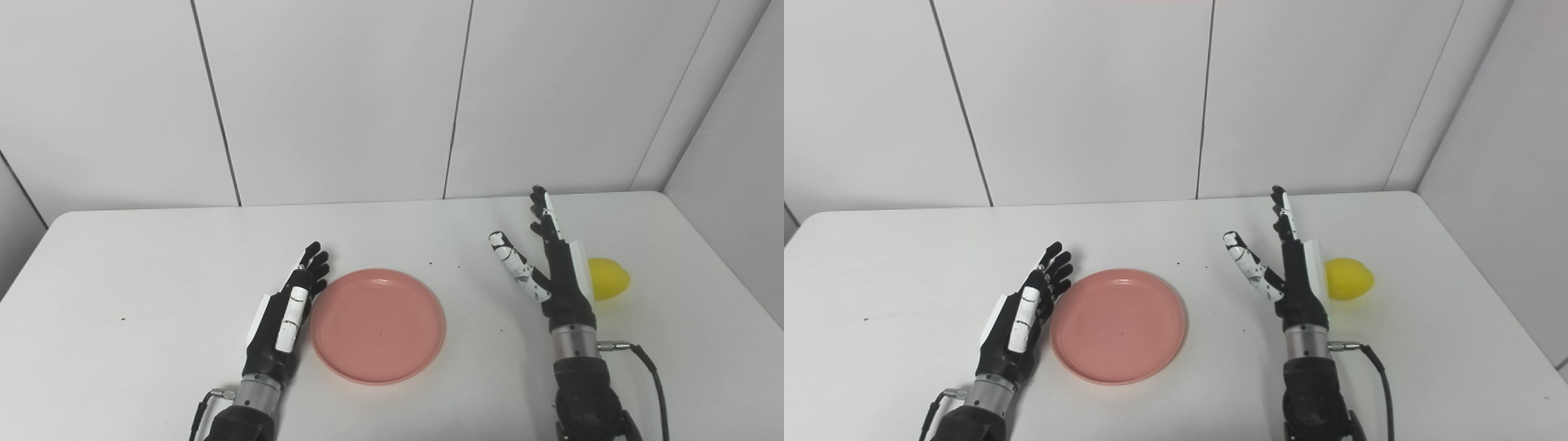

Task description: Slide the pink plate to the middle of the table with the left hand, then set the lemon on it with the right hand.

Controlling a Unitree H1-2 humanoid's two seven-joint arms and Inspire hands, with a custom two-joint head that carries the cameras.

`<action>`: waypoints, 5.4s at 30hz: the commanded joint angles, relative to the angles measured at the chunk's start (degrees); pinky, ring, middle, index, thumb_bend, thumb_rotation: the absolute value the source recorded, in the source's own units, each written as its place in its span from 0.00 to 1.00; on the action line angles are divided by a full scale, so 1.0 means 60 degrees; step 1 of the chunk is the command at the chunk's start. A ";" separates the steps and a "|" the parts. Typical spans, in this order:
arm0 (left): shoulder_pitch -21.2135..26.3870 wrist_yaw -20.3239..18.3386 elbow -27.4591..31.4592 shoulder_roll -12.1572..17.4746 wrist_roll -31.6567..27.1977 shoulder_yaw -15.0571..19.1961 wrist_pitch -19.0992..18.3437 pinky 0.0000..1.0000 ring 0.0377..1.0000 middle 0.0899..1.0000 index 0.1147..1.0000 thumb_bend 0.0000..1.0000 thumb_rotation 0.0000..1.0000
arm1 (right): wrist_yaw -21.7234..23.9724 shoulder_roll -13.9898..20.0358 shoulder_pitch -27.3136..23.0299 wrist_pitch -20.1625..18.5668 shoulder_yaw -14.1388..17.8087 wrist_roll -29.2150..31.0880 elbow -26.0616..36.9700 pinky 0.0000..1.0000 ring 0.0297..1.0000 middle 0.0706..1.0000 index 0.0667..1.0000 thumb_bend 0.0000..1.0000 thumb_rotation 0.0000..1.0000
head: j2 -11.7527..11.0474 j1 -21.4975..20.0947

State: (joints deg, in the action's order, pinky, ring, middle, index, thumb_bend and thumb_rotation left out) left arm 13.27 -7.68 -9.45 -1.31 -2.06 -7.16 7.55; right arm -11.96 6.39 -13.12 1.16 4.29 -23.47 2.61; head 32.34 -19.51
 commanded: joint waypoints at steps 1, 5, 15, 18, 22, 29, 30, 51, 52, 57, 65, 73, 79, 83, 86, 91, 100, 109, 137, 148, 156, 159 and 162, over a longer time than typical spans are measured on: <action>0.0005 0.0060 -0.0232 -0.0125 0.0049 0.0015 0.0407 0.94 0.94 0.94 0.94 0.71 1.00 | -0.0277 0.0254 -0.0380 -0.0538 0.0150 -0.0636 0.0487 0.93 0.95 0.95 0.96 0.79 0.63 | -0.0003 -0.0030; -0.0040 0.0073 -0.0184 -0.0156 0.0013 0.0056 0.0376 0.94 0.94 0.94 0.94 0.71 1.00 | -0.0381 0.0620 -0.0382 -0.1116 0.0234 -0.1583 0.0663 0.84 0.92 0.95 0.96 0.86 0.62 | -0.0017 -0.0155; -0.0043 -0.0005 -0.0256 -0.0097 -0.0136 0.0250 0.0479 0.95 0.94 0.94 0.94 0.70 1.00 | -0.0369 0.1259 -0.0506 -0.2510 0.0575 -0.2669 0.0770 0.78 0.89 0.92 0.95 0.91 0.48 | -0.0164 -0.0725; -0.0026 -0.0057 -0.0297 -0.0052 -0.0173 0.0313 0.0544 0.94 0.94 0.94 0.93 0.70 1.00 | -0.0259 0.1327 -0.0512 -0.2893 0.0616 -0.2684 0.0853 0.77 0.89 0.93 0.95 0.92 0.46 | -0.0190 -0.0904; -0.0015 -0.0117 -0.0285 0.0018 -0.0164 0.0338 0.0534 0.95 0.95 0.95 0.94 0.72 1.00 | -0.0282 0.1492 -0.0523 -0.3173 0.0705 -0.2666 0.0753 0.77 0.89 0.93 0.94 0.94 0.42 | -0.0237 -0.1084; 0.0068 -0.0226 -0.0384 0.0082 -0.0343 0.0378 0.0598 0.95 0.95 0.96 0.95 0.70 1.00 | -0.0329 0.1793 -0.0567 -0.3409 0.0830 -0.2730 0.0335 0.76 0.88 0.91 0.92 0.94 0.38 | -0.0272 -0.1157; 0.0065 -0.0230 -0.0352 0.0077 -0.0392 0.0390 0.0549 0.96 0.96 0.96 0.95 0.69 1.00 | -0.0268 0.1829 -0.0570 -0.3493 0.0836 -0.2717 0.0295 0.75 0.87 0.90 0.92 0.94 0.37 | -0.0273 -0.1162; 0.0007 -0.0218 -0.0399 0.0100 -0.0517 0.0402 0.0528 0.96 0.96 0.96 0.95 0.66 1.00 | 0.0462 0.1974 -0.0688 -0.3967 0.0495 -0.1478 -0.0655 0.73 0.85 0.89 0.89 0.97 0.31 | -0.0208 -0.1091; 0.0005 -0.0214 -0.0422 0.0102 -0.0510 0.0407 0.0546 0.96 0.96 0.96 0.95 0.66 1.00 | 0.0475 0.1975 -0.0701 -0.4005 0.0432 -0.1504 -0.0673 0.73 0.85 0.88 0.89 0.97 0.31 | -0.0198 -0.1083; -0.0010 -0.0180 -0.0432 0.0085 -0.0516 0.0435 0.0528 0.96 0.95 0.96 0.95 0.65 1.00 | 0.0400 0.1975 -0.0717 -0.3967 0.0219 -0.1520 -0.0839 0.71 0.84 0.87 0.89 0.93 0.31 | -0.0197 -0.1062; -0.0055 -0.0175 -0.0322 0.0088 -0.0491 0.0424 0.0476 0.96 0.96 0.96 0.95 0.64 1.00 | 0.0312 0.1889 -0.0697 -0.3826 0.0227 -0.1218 -0.1031 0.63 0.77 0.84 0.86 0.82 0.17 | -0.0152 -0.1062; -0.0064 -0.0158 -0.0315 0.0060 -0.0521 0.0439 0.0467 0.95 0.95 0.95 0.95 0.64 1.00 | -0.0168 0.1796 -0.0713 -0.3510 0.0304 -0.0914 -0.1132 0.53 0.63 0.75 0.77 0.67 0.00 | -0.0124 -0.1045; -0.0065 -0.0136 -0.0193 0.0037 -0.0498 0.0423 0.0377 0.95 0.95 0.95 0.94 0.64 1.00 | -0.0516 0.1751 -0.0697 -0.3532 0.0275 -0.0948 -0.1050 0.46 0.59 0.65 0.67 0.50 0.00 | -0.0115 -0.1017; -0.0047 -0.0127 -0.0175 0.0024 -0.0490 0.0418 0.0370 0.94 0.95 0.95 0.94 0.64 1.00 | -0.0868 0.1755 -0.0661 -0.3084 0.0283 -0.0915 -0.1126 0.43 0.56 0.60 0.59 0.42 0.00 | -0.0109 -0.0984; -0.0037 -0.0146 -0.0134 0.0017 -0.0519 0.0412 0.0302 0.95 0.95 0.96 0.95 0.64 1.00 | -0.1153 0.1737 -0.0667 -0.2758 0.0326 -0.0880 -0.1245 0.42 0.53 0.58 0.56 0.41 0.00 | -0.0129 -0.0960; -0.0022 -0.0131 -0.0120 0.0013 -0.0461 0.0390 0.0257 0.96 0.96 0.96 0.96 0.64 1.00 | -0.1447 0.1718 -0.0677 -0.2529 0.0328 -0.0889 -0.1363 0.42 0.50 0.55 0.52 0.41 0.00 | -0.0139 -0.0922; -0.0016 -0.0030 -0.0077 -0.0080 -0.0266 0.0286 0.0240 0.95 0.95 0.96 0.95 0.65 1.00 | -0.2180 0.1597 -0.0633 -0.1557 0.0496 -0.0675 -0.1336 0.30 0.40 0.49 0.48 0.49 0.00 | -0.0131 -0.0417; -0.0109 0.0232 -0.0140 -0.0425 0.0084 0.0138 0.0257 0.95 0.95 0.95 0.94 0.67 1.00 | -0.2140 0.1468 -0.0387 -0.0202 0.0214 -0.0596 -0.0488 0.27 0.43 0.44 0.46 0.51 0.00 | -0.0219 0.0729; -0.0088 0.1213 0.0351 -0.0911 0.0833 0.0129 -0.0306 1.00 0.99 0.98 0.97 0.61 1.00 | 0.0214 -0.0061 -0.1022 0.0287 -0.2166 -0.0512 0.1168 0.12 0.43 0.38 0.47 0.51 0.00 | 0.0047 0.3105; -0.0104 0.1320 0.0356 -0.0986 0.0903 0.0151 -0.0387 1.00 0.99 0.98 0.97 0.60 1.00 | 0.0319 -0.0456 -0.1163 0.1508 -0.2937 -0.0498 -0.0425 0.19 0.32 0.41 0.50 0.50 0.00 | 0.0093 0.3234; -0.0088 0.1370 0.0332 -0.1020 0.0946 0.0158 -0.0344 1.00 0.98 0.97 0.96 0.58 1.00 | 0.0441 -0.0540 -0.1153 0.2069 -0.3361 -0.0677 -0.1606 0.24 0.34 0.44 0.50 0.51 0.00 | 0.0105 0.3266; -0.0065 0.1349 0.0324 -0.0993 0.0947 0.0161 -0.0306 1.00 0.98 0.97 0.96 0.58 1.00 | 0.0510 -0.0513 -0.1143 0.2126 -0.3524 -0.0822 -0.1936 0.22 0.33 0.43 0.50 0.50 0.00 | 0.0103 0.3270; -0.0050 0.1328 0.0329 -0.0986 0.0932 0.0161 -0.0310 1.00 0.99 0.98 0.96 0.59 1.00 | 0.0554 -0.0458 -0.1121 0.2169 -0.3635 -0.0949 -0.2122 0.26 0.34 0.43 0.50 0.51 0.00 | 0.0105 0.3281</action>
State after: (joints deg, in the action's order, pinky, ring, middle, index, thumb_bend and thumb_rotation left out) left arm 12.19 -0.09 -8.62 -6.76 3.12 -5.96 4.43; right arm -8.50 3.69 -18.12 11.28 -17.34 -28.78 -11.20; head 32.96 0.09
